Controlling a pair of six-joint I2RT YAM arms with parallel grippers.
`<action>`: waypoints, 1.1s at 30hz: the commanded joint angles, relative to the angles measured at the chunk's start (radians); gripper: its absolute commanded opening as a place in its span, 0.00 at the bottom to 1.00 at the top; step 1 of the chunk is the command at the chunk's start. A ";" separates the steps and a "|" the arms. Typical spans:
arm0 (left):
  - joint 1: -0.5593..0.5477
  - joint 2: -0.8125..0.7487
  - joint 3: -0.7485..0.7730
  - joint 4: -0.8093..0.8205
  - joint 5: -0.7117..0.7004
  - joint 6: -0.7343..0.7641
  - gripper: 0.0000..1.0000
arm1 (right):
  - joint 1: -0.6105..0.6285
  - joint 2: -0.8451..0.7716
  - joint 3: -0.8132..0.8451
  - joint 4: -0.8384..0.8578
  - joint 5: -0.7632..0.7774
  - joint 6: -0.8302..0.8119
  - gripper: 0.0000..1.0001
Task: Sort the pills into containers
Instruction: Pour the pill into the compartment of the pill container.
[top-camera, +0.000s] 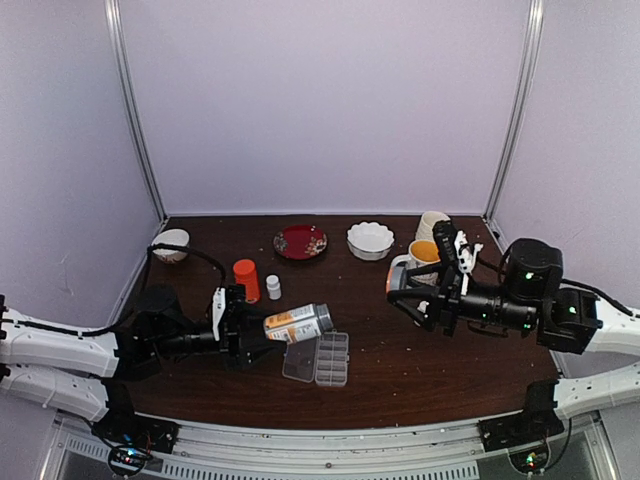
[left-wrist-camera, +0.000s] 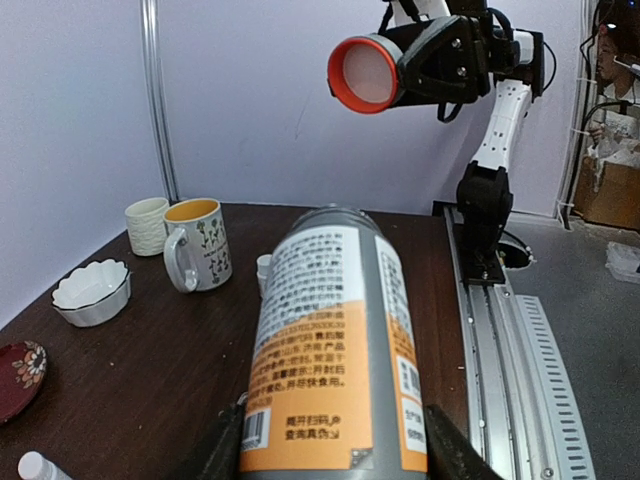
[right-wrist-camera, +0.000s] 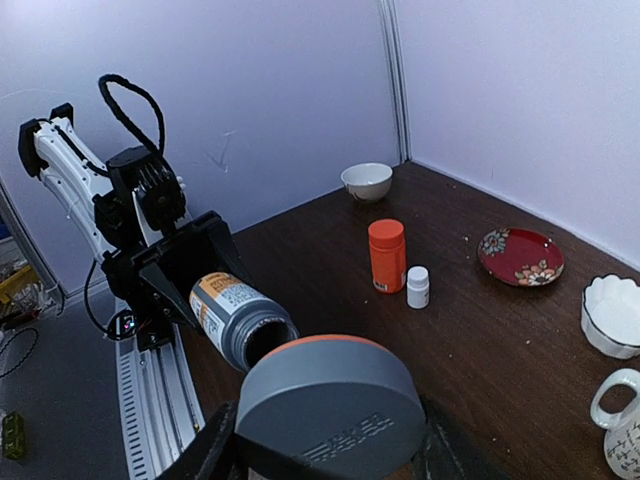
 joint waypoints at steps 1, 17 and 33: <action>0.004 0.024 -0.069 0.254 -0.085 -0.006 0.00 | 0.002 0.017 -0.038 0.060 0.002 0.120 0.00; 0.003 0.135 -0.123 0.232 -0.238 0.082 0.00 | 0.001 0.069 -0.070 0.082 0.000 0.154 0.00; 0.069 0.227 0.038 -0.095 -0.198 0.119 0.00 | 0.000 0.111 -0.108 0.081 -0.001 0.222 0.00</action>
